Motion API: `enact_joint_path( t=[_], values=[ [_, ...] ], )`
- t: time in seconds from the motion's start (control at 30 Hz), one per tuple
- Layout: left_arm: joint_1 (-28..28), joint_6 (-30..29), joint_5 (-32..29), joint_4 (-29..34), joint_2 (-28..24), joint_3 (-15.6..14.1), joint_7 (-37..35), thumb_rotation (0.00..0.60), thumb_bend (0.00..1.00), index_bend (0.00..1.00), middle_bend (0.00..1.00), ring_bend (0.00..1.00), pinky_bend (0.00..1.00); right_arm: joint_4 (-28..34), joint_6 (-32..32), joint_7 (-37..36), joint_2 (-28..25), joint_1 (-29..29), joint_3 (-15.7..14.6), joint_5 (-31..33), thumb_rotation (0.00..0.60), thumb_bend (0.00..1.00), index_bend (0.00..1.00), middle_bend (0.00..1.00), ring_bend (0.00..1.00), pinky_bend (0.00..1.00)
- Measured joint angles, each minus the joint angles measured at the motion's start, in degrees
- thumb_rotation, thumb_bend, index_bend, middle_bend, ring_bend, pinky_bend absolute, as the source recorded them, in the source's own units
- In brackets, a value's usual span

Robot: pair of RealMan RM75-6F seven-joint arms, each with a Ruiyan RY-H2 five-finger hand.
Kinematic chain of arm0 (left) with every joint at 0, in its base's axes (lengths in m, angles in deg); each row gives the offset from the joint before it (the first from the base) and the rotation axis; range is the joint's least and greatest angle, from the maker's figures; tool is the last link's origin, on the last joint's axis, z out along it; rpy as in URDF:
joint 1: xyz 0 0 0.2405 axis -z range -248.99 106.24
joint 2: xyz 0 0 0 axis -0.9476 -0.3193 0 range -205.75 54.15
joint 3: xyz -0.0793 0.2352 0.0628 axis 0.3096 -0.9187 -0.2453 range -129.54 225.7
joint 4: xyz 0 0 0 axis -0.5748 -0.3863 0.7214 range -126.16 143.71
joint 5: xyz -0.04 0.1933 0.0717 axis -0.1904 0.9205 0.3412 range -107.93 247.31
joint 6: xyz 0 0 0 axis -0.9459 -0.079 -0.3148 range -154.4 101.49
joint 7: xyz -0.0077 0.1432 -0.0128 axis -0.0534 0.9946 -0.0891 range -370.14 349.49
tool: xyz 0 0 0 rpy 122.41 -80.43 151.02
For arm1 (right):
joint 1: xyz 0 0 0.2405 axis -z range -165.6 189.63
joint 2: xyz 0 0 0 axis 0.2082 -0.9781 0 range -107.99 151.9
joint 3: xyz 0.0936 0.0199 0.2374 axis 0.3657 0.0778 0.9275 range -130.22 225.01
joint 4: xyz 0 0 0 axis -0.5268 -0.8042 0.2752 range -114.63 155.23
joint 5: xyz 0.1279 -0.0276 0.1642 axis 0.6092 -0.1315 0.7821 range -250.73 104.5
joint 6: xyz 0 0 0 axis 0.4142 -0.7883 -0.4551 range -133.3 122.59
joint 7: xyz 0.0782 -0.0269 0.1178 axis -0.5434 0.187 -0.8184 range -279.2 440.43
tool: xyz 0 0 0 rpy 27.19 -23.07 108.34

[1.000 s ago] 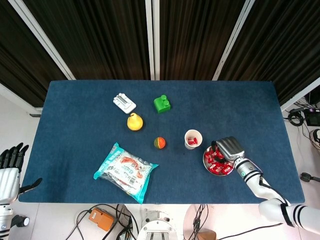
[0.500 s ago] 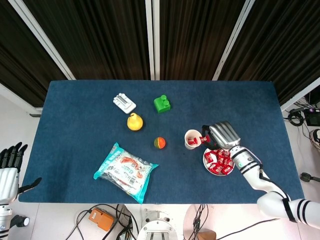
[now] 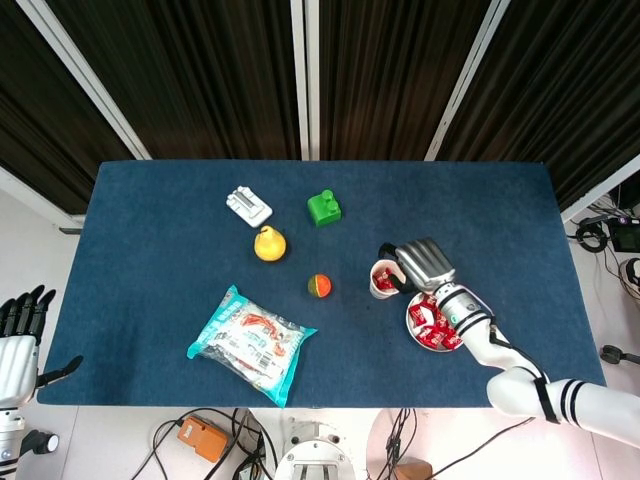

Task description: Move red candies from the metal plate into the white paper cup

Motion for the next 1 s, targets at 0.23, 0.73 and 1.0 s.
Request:
enact_joint_path(
  t=[0.23, 0.73, 1.0],
  values=[
    [0.2, 0.0, 0.2, -0.1, 0.0, 0.2, 0.0, 0.600, 0.00, 0.00, 0.00, 0.00, 0.00, 2.0, -2.6, -1.4, -2.5, 2.2, -1.3, -1.9, 0.600, 0.55, 0.41, 0.91, 1.00, 1.00],
    [0.8, 0.1, 1.1, 0.7, 0.3, 0.2, 0.8, 0.600, 0.00, 0.00, 0.00, 0.00, 0.00, -0.2, -3.1, -3.2, -4.0, 8.4, -9.8, -8.0, 0.600, 0.48, 0.49, 0.91, 1.00, 1.00],
    [0.2, -0.4, 0.7, 0.9, 0.0, 0.0, 0.8, 0.600, 0.00, 0.00, 0.00, 0.00, 0.00, -3.5, -0.6, -1.4, -0.2, 7.4, -9.8, -7.3, 0.600, 0.48, 0.48, 0.91, 1.00, 1.00]
  ],
)
